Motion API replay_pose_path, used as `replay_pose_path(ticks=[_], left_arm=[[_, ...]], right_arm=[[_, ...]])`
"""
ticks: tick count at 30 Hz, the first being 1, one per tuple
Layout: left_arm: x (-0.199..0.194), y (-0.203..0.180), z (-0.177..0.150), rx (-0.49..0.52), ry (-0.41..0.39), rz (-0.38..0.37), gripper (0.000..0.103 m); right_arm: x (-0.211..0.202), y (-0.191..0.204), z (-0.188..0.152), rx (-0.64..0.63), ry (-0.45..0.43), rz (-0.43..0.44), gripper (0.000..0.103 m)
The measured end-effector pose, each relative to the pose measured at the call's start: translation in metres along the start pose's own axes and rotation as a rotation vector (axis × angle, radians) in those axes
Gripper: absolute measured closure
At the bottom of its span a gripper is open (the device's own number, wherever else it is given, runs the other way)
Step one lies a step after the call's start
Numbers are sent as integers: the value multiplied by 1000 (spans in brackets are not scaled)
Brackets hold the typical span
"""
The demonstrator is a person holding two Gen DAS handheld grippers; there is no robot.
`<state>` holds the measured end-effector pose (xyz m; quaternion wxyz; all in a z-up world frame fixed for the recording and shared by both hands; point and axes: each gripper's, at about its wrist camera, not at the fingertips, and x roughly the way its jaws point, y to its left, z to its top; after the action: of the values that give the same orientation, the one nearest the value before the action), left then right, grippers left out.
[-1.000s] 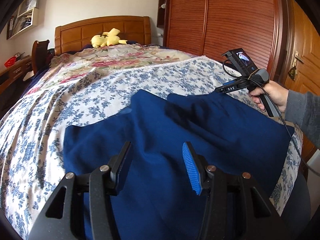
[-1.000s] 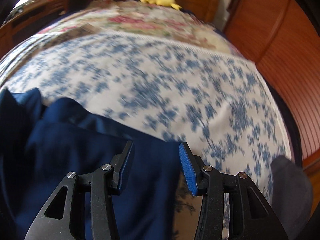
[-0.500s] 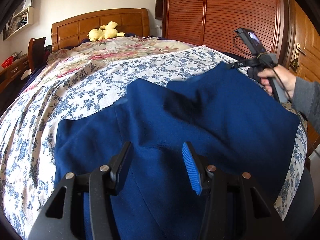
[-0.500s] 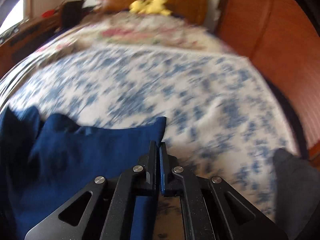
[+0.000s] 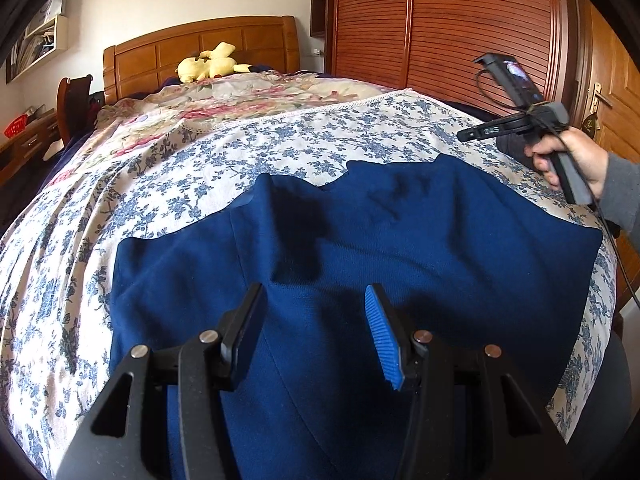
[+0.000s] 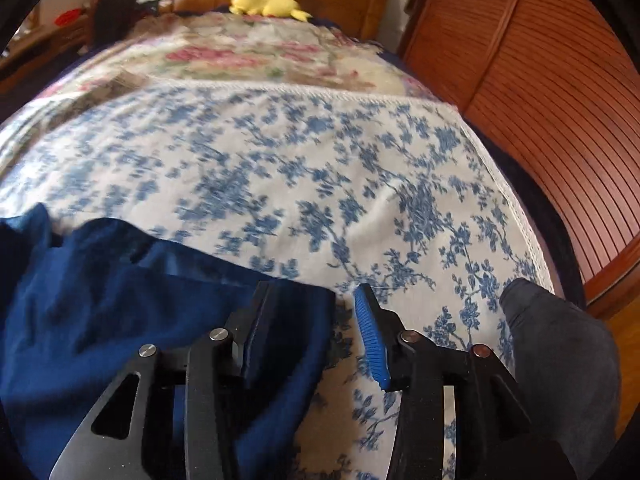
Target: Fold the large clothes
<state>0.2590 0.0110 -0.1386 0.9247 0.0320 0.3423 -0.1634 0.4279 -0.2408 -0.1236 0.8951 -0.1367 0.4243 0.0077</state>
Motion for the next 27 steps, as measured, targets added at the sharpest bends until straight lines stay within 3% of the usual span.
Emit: replay_pose_path(ticks=[5, 15, 27], left_arm=[[-6, -4, 1, 8, -11, -3, 53], [-24, -22, 2, 24, -34, -13, 53], [-49, -70, -7, 59, -46, -23, 53]], right_arm=[[-37, 15, -26, -34, -28, 90, 60], [-107, 37, -111, -58, -31, 250, 60], [-116, 20, -179, -46, 35, 259, 60]])
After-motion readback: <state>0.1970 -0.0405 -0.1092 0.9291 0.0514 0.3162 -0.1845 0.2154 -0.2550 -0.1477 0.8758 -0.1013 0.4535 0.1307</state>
